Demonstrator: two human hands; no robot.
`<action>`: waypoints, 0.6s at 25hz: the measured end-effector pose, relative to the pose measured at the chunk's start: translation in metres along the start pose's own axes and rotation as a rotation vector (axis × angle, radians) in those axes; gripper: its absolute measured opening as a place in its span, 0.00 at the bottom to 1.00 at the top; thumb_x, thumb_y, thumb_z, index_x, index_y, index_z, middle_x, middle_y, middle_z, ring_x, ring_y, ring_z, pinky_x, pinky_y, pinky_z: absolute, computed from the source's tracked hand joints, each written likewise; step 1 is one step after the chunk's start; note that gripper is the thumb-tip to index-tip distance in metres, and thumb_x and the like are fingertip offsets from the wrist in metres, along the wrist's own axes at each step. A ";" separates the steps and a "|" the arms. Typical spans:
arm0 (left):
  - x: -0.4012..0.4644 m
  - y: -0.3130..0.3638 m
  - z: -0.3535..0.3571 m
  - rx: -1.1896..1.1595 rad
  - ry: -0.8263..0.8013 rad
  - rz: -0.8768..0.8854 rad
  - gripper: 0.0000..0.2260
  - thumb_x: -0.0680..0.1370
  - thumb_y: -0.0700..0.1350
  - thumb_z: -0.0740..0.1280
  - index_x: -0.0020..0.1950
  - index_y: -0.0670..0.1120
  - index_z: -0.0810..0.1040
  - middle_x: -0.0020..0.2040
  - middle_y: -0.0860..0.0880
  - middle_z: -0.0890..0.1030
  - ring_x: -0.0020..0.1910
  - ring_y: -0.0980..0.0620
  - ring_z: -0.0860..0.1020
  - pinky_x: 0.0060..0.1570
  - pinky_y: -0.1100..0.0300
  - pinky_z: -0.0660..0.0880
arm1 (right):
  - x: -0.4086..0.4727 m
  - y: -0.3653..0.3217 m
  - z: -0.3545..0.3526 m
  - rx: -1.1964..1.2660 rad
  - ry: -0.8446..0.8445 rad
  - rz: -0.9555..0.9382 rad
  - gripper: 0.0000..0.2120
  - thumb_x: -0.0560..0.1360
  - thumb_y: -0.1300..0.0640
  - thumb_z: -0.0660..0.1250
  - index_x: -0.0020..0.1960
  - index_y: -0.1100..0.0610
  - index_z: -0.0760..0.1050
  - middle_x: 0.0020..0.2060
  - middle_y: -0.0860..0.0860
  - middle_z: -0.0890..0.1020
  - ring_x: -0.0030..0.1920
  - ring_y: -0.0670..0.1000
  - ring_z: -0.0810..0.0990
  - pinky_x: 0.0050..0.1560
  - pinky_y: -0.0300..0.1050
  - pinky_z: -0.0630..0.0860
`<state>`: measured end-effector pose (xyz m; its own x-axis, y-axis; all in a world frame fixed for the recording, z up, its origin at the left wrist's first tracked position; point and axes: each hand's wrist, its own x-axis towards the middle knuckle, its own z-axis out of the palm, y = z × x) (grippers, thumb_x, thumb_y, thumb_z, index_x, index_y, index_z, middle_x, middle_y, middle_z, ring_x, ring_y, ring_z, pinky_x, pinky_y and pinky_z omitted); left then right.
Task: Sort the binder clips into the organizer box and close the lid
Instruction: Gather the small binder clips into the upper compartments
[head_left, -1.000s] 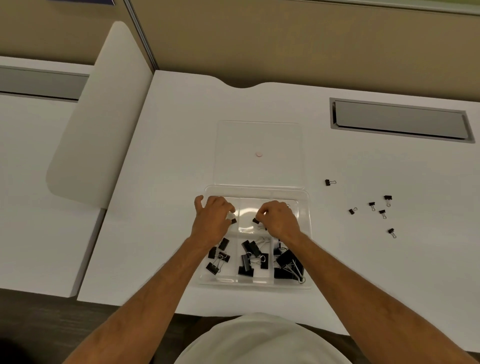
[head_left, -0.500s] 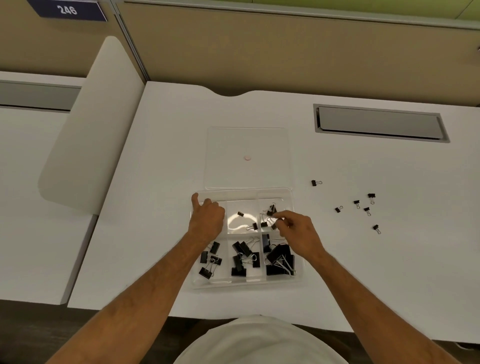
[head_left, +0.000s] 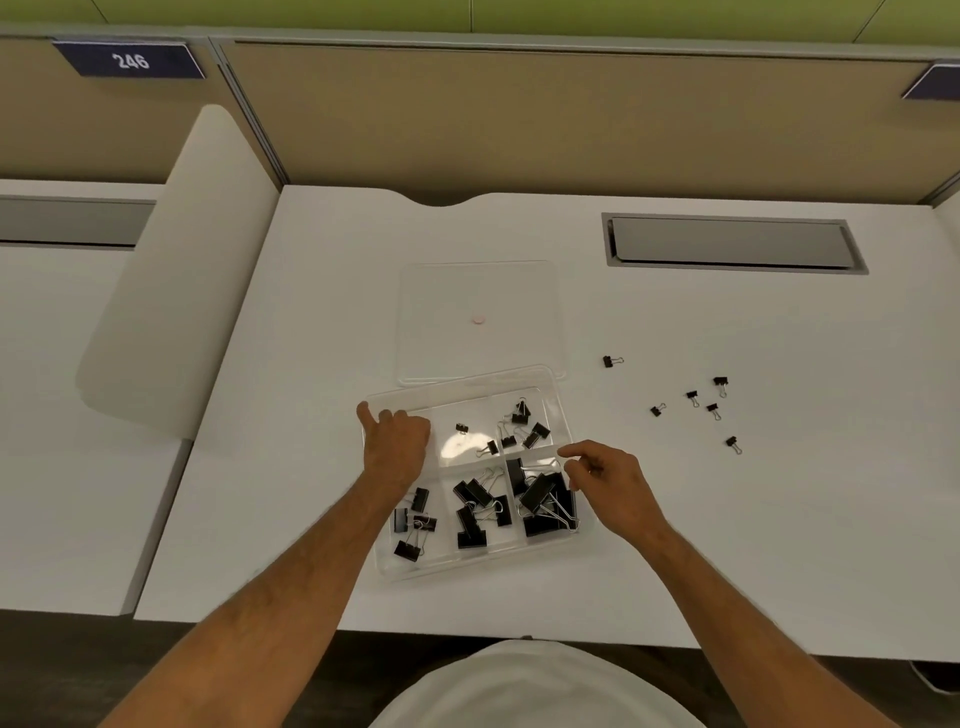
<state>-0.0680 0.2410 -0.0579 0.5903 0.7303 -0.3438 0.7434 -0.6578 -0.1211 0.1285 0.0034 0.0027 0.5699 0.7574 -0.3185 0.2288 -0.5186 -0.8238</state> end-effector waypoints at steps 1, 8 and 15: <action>-0.001 -0.002 0.002 -0.040 0.020 -0.008 0.10 0.71 0.38 0.70 0.42 0.54 0.79 0.40 0.53 0.79 0.47 0.50 0.76 0.69 0.39 0.46 | -0.001 0.000 0.001 0.002 -0.003 -0.007 0.09 0.78 0.60 0.66 0.53 0.49 0.82 0.31 0.50 0.81 0.32 0.46 0.79 0.38 0.35 0.75; -0.017 0.007 -0.016 -0.368 0.358 -0.075 0.16 0.67 0.33 0.69 0.48 0.51 0.74 0.38 0.54 0.75 0.45 0.50 0.75 0.61 0.47 0.55 | -0.005 -0.009 0.005 0.065 0.030 -0.003 0.09 0.78 0.61 0.66 0.52 0.50 0.82 0.33 0.53 0.82 0.36 0.48 0.82 0.39 0.32 0.76; -0.023 0.025 -0.036 -0.426 0.437 0.058 0.15 0.70 0.38 0.71 0.53 0.53 0.74 0.40 0.57 0.77 0.46 0.53 0.76 0.63 0.49 0.55 | -0.013 -0.012 0.006 0.062 0.048 0.016 0.09 0.78 0.61 0.65 0.52 0.51 0.82 0.33 0.53 0.82 0.34 0.43 0.81 0.39 0.31 0.75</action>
<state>-0.0513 0.2143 -0.0200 0.6412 0.7625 0.0861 0.7130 -0.6335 0.3004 0.1138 0.0025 0.0143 0.6103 0.7288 -0.3104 0.1707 -0.5036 -0.8469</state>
